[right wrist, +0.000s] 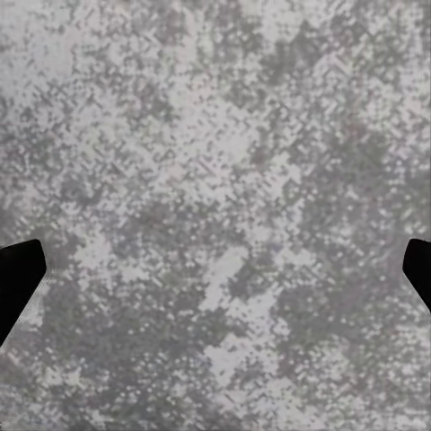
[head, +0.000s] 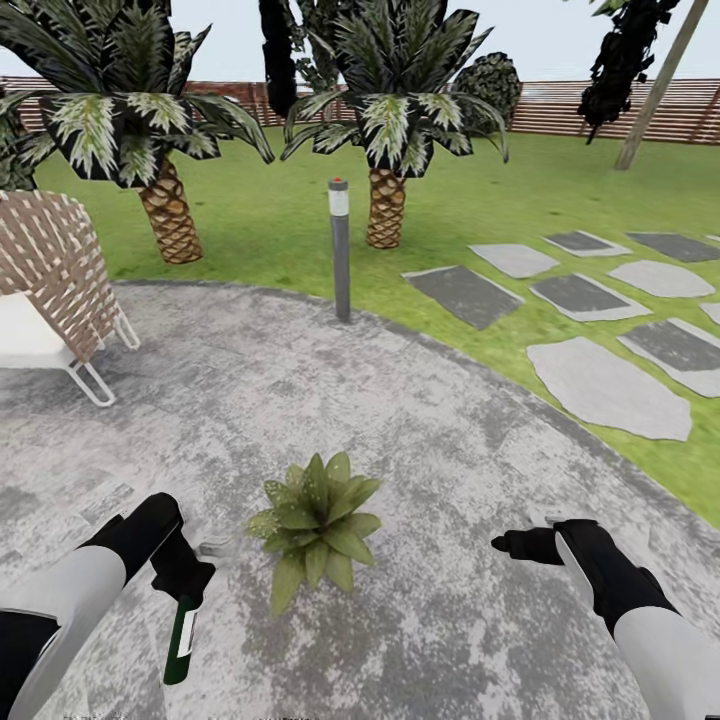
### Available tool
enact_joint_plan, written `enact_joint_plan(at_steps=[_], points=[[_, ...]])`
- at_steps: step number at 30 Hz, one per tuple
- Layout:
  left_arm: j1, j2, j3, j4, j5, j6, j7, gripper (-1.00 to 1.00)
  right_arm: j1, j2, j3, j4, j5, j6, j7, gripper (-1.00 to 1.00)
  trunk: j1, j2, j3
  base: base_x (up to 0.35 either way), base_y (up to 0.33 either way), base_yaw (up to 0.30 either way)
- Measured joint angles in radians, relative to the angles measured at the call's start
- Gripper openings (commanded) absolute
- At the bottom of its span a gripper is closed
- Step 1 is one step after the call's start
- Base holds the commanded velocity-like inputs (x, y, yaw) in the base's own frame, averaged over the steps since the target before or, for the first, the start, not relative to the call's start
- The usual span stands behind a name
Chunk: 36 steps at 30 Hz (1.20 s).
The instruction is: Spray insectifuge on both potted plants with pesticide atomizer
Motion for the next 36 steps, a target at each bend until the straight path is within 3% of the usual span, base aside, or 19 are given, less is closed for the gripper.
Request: enact_joint_plan(at_steps=[14,23,32,36], points=[[0.000,-0.002,0.002,0.000,0.000,-0.001,0.000,-1.00,0.000,0.000,0.000,-0.002,0.000,0.001,0.000,1.00,0.000,0.000,0.000,0.109,-0.252,0.053],[0.000,0.000,0.002,-0.001,0.000,-0.001,0.001,-1.00,0.000,0.000,0.000,0.000,0.000,0.001,0.001,1.00,0.000,0.000,0.000,-0.066,-0.311,0.233],[0.001,-0.003,0.002,0.001,0.003,0.000,0.000,-1.00,0.000,0.000,0.000,-0.001,0.000,0.000,0.000,1.00,0.000,0.000,0.000,-0.021,-0.042,0.157],[0.008,-0.018,0.002,0.000,0.007,0.000,0.000,-1.00,0.000,0.000,0.000,-0.003,0.000,0.000,0.001,1.00,0.000,0.000,0.000,0.000,0.000,0.003]])
